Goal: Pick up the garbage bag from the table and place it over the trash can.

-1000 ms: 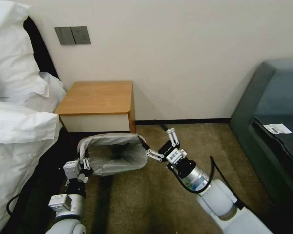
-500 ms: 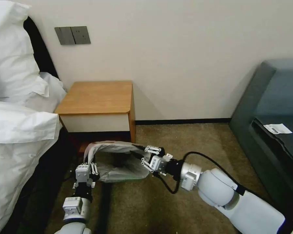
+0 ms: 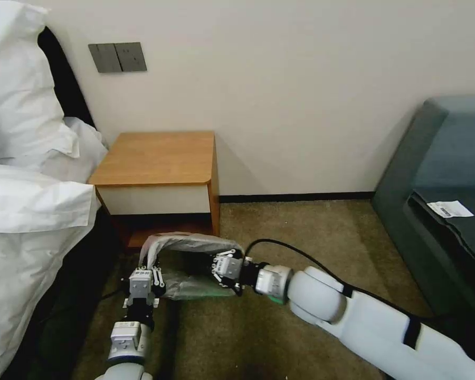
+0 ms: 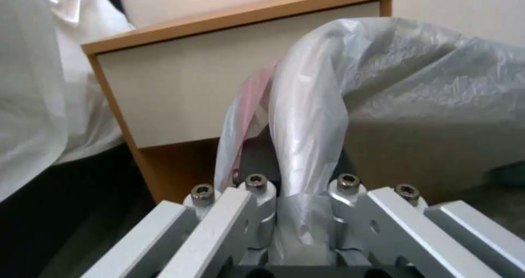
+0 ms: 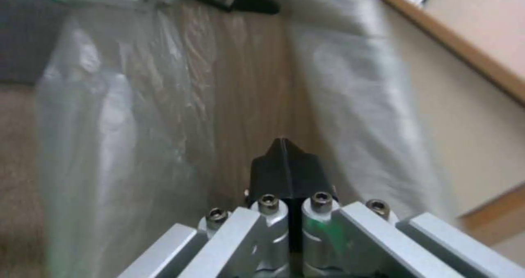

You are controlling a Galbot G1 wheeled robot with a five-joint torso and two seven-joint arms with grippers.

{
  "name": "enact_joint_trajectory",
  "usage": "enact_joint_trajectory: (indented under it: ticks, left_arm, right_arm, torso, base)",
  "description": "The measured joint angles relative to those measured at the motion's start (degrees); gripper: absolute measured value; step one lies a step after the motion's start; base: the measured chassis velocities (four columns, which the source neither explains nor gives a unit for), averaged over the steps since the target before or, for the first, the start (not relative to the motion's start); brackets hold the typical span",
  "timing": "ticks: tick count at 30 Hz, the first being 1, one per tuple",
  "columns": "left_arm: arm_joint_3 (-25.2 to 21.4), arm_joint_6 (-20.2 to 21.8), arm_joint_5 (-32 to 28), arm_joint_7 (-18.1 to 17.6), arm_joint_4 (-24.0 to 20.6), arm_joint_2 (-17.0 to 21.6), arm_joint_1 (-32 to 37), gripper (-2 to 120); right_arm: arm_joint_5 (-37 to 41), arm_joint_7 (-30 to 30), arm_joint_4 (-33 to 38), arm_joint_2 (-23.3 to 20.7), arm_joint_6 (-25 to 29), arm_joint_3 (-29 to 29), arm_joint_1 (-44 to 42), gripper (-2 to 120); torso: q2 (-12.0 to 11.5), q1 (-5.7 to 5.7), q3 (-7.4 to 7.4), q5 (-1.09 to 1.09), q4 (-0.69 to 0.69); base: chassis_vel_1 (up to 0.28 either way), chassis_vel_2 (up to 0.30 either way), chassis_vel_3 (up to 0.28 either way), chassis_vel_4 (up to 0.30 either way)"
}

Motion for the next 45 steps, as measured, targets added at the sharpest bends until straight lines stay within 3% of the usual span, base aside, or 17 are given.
enact_joint_trajectory:
  ticks: [16,22,37,45]
  left_arm:
    - [3.20,-1.24,4.26,-0.91,-2.24,0.00,1.61,7]
    - [5.13,-3.49,7.64,-1.15,-3.34,0.01,3.37,7]
    - [9.69,-3.54,9.71,-1.30,-5.13,0.01,6.24,7]
    - [8.32,-2.82,9.28,-1.35,-4.84,0.01,5.28,7]
  right_arm:
    - [-0.43,-1.24,-10.16,4.93,1.36,-5.95,5.38,0]
    - [-0.44,-1.14,-13.29,6.70,1.38,-6.43,6.73,0]
    - [-2.74,-0.75,-19.51,9.54,3.45,-6.88,7.65,0]
    - [-2.67,-0.49,-19.56,9.64,4.20,-6.19,7.33,0]
  torso:
    - [0.00,0.00,0.00,0.01,0.00]
    - [0.00,0.00,0.00,0.01,0.00]
    - [0.00,0.00,0.00,0.01,0.00]
    - [0.00,0.00,0.00,0.00,0.00]
  base:
    - [0.000,0.000,0.000,0.000]
    - [0.000,0.000,0.000,0.000]
    - [0.000,0.000,0.000,0.000]
    - [0.000,0.000,0.000,0.000]
